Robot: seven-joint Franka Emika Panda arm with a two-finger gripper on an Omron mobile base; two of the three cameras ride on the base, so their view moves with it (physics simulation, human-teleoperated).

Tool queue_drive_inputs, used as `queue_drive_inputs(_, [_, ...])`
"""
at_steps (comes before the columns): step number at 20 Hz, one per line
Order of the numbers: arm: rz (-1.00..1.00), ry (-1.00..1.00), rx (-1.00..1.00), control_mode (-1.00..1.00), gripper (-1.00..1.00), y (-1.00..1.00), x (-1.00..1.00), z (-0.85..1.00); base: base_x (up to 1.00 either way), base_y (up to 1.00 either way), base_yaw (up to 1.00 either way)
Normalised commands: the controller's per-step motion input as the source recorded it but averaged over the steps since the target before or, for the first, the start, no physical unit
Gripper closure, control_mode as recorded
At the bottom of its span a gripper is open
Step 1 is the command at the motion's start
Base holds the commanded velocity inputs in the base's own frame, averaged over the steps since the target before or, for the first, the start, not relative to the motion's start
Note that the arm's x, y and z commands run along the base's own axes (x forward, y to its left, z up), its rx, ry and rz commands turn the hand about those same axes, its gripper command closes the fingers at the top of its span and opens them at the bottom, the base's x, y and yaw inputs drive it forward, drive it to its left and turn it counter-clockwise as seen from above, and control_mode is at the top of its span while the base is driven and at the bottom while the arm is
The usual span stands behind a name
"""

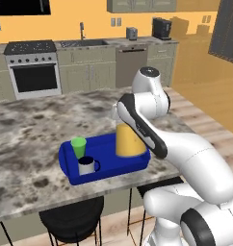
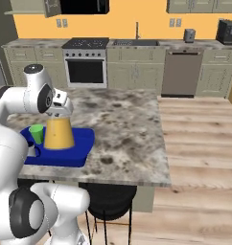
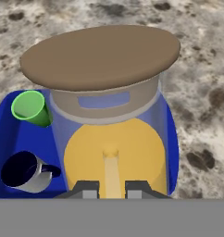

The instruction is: There is a tray on the dining counter. Grab the cup, mug, and pitcher and place them on the tray. The pitcher may be placed next to the tray if it cannot fit the tray.

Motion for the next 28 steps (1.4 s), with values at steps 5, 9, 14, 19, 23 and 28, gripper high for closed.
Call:
queue_drive_inputs(5, [0.0, 0.0, 0.0, 1.0, 1.0, 0.0, 0.0, 0.0, 0.39, 0.03, 0.0])
queue_drive_inputs(9, [0.02, 0.0, 0.0, -1.0, 1.0, 0.02, 0.01, 0.0, 0.12, 0.06, 0.03])
queue_drive_inputs(14, [0.09, -0.03, 0.0, -1.0, 1.0, 0.08, 0.01, 0.0, 0.0, 0.0, 0.0])
queue_drive_inputs(19, [0.08, -0.1, 0.0, -1.0, 1.0, 0.0, 0.05, 0.0, 0.0, 0.0, 0.0])
queue_drive_inputs(23, [0.06, -0.06, 0.0, -1.0, 1.0, 0.01, 0.11, -0.04, 0.0, 0.0, 0.0])
queue_drive_inputs(28, [0.03, -0.01, 0.0, -1.0, 1.0, 0.11, 0.13, -0.07, 0.0, 0.0, 0.0])
